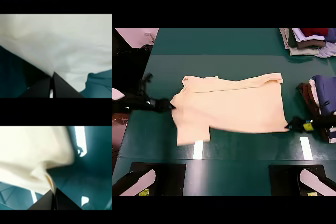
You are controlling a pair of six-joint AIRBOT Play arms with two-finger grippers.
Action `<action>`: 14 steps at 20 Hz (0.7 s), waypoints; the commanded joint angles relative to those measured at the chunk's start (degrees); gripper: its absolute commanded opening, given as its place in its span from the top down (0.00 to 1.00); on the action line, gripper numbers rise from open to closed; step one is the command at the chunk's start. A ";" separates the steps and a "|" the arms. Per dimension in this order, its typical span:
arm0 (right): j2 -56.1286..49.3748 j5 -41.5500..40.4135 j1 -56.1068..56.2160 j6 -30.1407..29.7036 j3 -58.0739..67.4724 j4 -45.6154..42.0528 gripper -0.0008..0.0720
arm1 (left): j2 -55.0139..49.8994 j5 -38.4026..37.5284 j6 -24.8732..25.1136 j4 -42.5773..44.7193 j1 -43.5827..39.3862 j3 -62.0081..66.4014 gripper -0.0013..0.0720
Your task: Fold the shirts.
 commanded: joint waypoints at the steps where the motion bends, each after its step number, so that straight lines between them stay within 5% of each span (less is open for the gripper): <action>1: 7.08 1.55 3.45 2.93 14.78 0.76 0.97 | 8.94 0.55 -1.97 0.35 0.07 11.50 0.95; 8: 15.26 -4.22 0.70 4.26 60.08 0.48 0.97 | 13.55 0.85 -3.52 0.20 0.07 56.78 0.95; 14: 15.65 0.39 -9.20 6.14 81.77 0.20 0.97 | 13.75 2.51 -8.13 -1.53 0.07 80.54 0.95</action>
